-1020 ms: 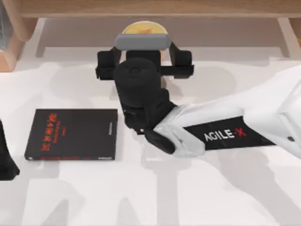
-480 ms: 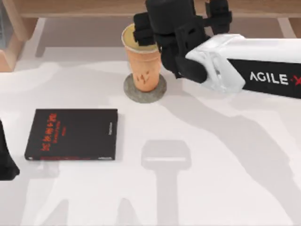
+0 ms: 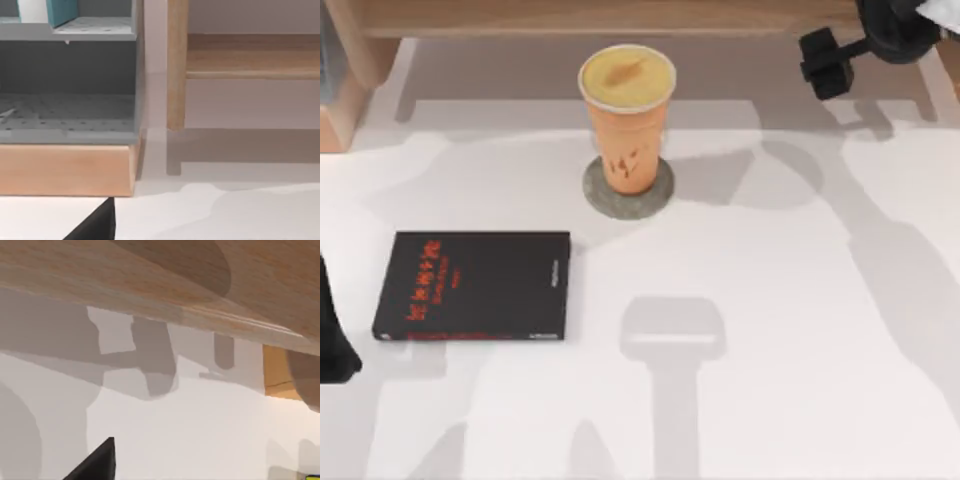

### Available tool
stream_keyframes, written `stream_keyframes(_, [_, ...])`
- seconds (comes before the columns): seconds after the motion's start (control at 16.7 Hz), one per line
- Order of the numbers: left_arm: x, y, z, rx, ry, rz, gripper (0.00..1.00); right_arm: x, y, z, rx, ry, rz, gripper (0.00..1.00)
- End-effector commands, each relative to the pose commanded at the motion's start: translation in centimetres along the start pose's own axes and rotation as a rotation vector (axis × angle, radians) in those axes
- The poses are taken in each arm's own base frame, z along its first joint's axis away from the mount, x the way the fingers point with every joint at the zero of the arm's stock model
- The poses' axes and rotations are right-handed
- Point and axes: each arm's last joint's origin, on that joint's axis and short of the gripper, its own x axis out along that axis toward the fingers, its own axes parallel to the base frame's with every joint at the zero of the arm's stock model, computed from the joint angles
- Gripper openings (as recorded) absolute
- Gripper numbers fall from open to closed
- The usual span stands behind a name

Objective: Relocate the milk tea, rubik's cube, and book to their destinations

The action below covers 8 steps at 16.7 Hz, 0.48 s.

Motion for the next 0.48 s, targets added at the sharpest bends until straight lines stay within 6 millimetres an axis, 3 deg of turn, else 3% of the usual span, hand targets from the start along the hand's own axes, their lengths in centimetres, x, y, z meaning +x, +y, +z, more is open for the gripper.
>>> stream_keyframes(0.24, [0.0,0.0,0.0,0.000,0.000,0.000,1.00,2.5,-7.8,-1.6,0.000,0.336,0.056,1.00])
stream_keyframes(0.48, [0.0,0.0,0.0,0.000,0.000,0.000,1.00,4.6,-14.2,-3.3,0.080,0.594,0.153,1.00])
